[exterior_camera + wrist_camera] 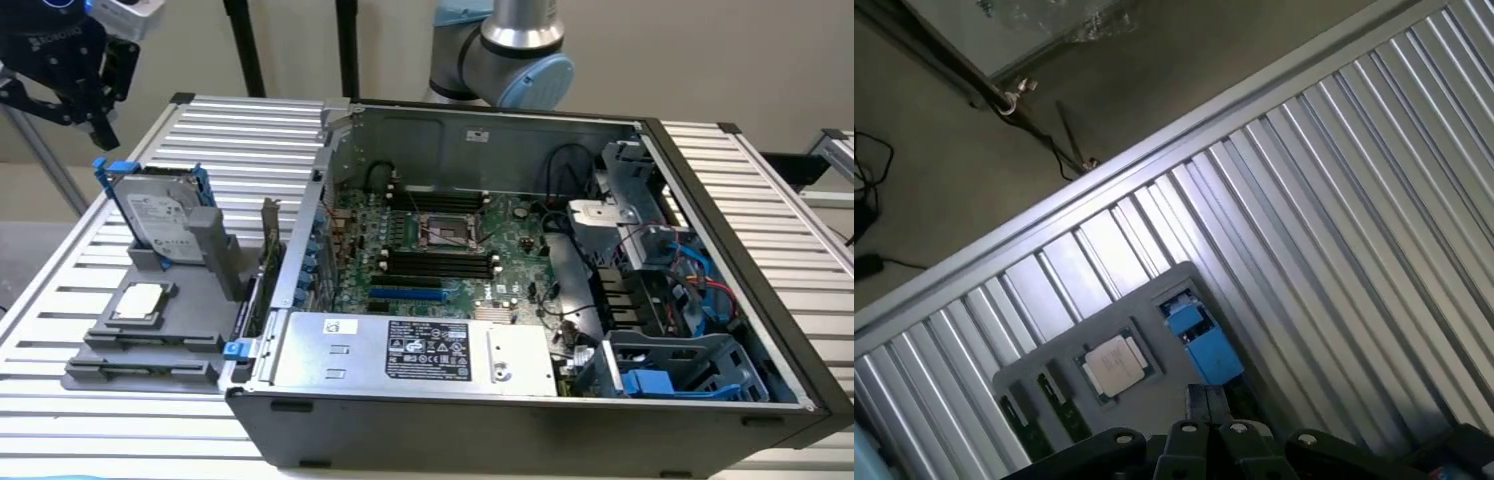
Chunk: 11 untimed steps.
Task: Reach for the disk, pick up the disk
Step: 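Pick up the disk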
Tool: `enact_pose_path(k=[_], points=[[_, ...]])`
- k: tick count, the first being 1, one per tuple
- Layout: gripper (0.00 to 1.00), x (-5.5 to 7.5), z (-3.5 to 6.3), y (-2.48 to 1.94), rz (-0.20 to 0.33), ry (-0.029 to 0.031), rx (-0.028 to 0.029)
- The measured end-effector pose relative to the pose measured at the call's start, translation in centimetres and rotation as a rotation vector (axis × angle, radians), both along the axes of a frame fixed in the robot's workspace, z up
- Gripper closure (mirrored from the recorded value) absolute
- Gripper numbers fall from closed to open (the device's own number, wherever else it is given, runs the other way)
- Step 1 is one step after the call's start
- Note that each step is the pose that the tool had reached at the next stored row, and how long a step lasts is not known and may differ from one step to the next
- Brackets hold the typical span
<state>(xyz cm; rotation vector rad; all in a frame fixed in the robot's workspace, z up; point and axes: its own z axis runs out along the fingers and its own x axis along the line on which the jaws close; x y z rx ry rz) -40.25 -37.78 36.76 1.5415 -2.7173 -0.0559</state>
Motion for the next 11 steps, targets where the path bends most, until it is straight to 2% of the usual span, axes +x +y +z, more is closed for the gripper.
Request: enact_pose_path(k=[11], points=[[0.89,0.02,-0.22,0.0,0.193,0.0,0.002]])
